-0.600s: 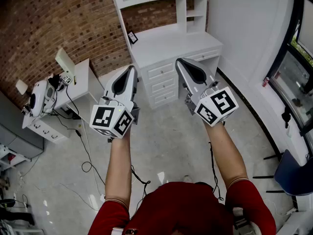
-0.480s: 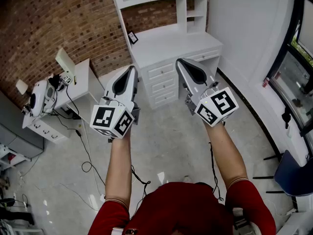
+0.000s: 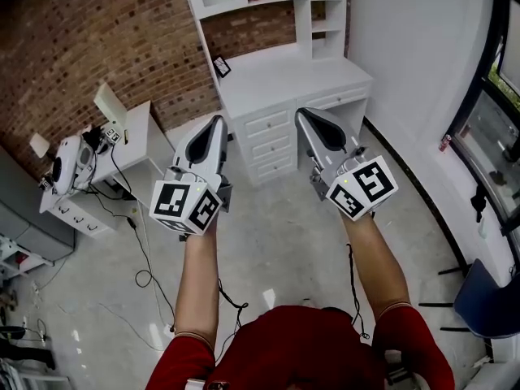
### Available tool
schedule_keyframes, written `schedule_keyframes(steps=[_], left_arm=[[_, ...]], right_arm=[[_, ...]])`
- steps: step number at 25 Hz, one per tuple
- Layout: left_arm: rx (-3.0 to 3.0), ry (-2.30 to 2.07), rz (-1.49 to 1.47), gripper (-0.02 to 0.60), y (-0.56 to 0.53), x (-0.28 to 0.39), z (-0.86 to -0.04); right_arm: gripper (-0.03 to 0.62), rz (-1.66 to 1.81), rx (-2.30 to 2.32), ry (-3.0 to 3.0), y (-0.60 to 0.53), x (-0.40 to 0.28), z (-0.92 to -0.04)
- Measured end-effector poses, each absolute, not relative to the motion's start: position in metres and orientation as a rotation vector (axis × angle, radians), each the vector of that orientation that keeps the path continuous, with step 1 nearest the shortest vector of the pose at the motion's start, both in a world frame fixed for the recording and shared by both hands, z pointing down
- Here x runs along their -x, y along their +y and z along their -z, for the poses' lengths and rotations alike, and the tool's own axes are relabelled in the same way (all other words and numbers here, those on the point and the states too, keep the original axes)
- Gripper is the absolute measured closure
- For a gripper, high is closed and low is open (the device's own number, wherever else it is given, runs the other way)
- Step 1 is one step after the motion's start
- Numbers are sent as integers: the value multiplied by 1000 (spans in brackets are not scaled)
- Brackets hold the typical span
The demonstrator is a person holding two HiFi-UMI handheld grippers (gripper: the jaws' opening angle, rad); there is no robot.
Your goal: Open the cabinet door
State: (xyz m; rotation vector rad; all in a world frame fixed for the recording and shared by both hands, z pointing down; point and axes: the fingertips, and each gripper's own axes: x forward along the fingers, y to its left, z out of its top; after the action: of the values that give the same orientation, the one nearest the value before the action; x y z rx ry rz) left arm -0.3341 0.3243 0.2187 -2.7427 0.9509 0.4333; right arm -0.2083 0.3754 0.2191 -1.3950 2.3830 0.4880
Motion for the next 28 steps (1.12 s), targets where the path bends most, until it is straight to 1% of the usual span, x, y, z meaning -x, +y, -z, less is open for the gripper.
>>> schedule_keyframes(steps=[10, 14, 21, 28], left_arm=[[2730, 961, -423, 583, 318, 237, -226], [2727, 972, -393, 583, 304, 211, -228], [2703, 1009, -422, 583, 251, 200, -224], [2684, 1039, -465, 583, 158, 205, -236]], right_arm=[[582, -494, 1401, 2338, 376, 103, -228], [582, -495, 1403, 2326, 359, 74, -222], [582, -506, 1403, 2346, 305, 59, -221], [582, -514, 1406, 2383, 210, 62, -230]])
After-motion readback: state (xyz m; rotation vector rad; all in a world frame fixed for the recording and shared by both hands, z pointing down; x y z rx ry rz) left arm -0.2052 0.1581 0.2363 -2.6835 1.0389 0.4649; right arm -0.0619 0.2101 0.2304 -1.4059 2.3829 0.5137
